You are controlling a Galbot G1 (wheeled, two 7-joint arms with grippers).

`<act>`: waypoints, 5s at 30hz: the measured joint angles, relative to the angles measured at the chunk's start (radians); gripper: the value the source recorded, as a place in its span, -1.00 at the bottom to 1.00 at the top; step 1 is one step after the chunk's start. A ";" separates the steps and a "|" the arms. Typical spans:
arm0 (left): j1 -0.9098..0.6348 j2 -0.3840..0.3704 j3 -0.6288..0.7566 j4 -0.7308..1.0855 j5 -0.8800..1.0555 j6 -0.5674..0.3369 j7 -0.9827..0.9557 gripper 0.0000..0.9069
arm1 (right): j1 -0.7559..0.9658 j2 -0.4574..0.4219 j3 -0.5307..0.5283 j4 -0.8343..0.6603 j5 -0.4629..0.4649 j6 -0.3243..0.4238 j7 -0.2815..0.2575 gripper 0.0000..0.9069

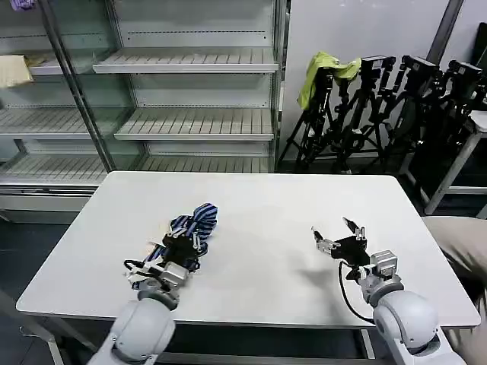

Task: Fold and organize the clothes.

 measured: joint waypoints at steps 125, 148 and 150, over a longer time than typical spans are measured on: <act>0.239 0.168 -0.544 -0.026 -0.417 -0.356 0.168 1.00 | 0.161 -0.001 -0.193 -0.189 -0.069 0.039 -0.067 1.00; 0.191 0.147 -0.493 0.029 -0.420 -0.453 0.178 1.00 | 0.174 0.043 -0.109 -0.168 -0.119 0.199 0.038 1.00; 0.186 0.141 -0.490 0.029 -0.420 -0.457 0.176 1.00 | 0.183 0.042 -0.100 -0.179 -0.121 0.209 0.042 1.00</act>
